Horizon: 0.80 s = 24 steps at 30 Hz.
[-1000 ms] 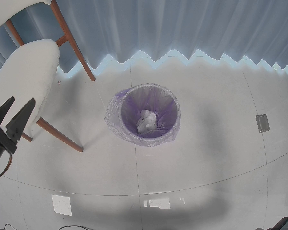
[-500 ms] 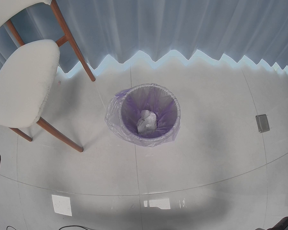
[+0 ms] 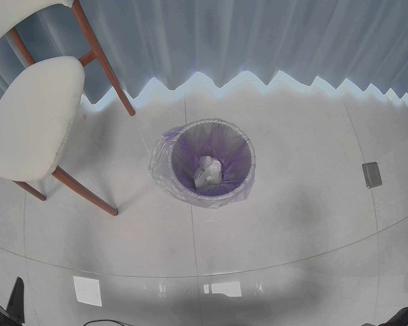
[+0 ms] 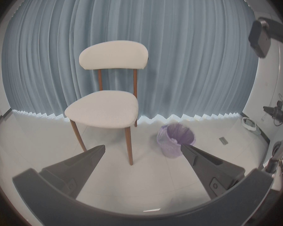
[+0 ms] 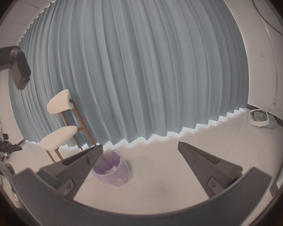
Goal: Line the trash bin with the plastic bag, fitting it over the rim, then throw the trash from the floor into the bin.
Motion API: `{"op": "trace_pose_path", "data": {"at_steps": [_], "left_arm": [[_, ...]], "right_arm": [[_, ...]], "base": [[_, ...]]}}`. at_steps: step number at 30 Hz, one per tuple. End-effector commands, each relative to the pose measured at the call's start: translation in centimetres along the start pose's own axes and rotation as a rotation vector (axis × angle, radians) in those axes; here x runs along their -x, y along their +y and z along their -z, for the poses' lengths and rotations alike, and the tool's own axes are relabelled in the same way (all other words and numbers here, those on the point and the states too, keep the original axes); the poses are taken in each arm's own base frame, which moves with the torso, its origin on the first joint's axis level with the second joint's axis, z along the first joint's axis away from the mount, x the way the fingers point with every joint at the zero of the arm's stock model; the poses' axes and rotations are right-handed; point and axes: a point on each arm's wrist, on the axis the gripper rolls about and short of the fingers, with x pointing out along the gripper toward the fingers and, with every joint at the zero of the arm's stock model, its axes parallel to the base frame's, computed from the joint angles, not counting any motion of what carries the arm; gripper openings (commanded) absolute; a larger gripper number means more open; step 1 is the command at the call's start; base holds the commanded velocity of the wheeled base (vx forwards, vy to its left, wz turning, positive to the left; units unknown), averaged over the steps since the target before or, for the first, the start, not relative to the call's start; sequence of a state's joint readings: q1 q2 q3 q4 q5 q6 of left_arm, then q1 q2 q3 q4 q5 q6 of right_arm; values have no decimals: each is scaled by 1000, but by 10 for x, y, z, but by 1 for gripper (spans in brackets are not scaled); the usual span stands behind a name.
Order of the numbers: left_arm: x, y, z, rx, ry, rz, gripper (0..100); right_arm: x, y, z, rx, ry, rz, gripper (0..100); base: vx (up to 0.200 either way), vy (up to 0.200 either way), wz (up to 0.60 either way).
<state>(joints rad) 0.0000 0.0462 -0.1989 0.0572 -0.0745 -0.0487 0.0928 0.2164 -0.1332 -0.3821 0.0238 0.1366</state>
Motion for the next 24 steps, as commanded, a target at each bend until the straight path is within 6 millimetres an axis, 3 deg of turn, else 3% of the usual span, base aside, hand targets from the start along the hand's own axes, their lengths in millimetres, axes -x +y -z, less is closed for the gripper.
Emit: {"op": "trace_pose_path", "data": {"at_steps": [1, 11, 13, 24], "left_arm": [[-8, 3, 45, -71, 74, -8, 100], [-9, 3, 45, -53, 49, -6, 100], [-9, 4, 46, -47, 52, -68, 100], [-9, 7, 45, -71, 47, -173, 100]], "right_arm": [[8, -4, 30, 12, 53, -5, 100], [18, -6, 55, 22, 202, -15, 100], [21, -8, 67, 23, 329, 7, 100], [21, -10, 68, 45, 332, 93, 100]], "base": [[0, 0, 0], [0, 0, 0], [0, 0, 0], [0, 0, 0]]}}
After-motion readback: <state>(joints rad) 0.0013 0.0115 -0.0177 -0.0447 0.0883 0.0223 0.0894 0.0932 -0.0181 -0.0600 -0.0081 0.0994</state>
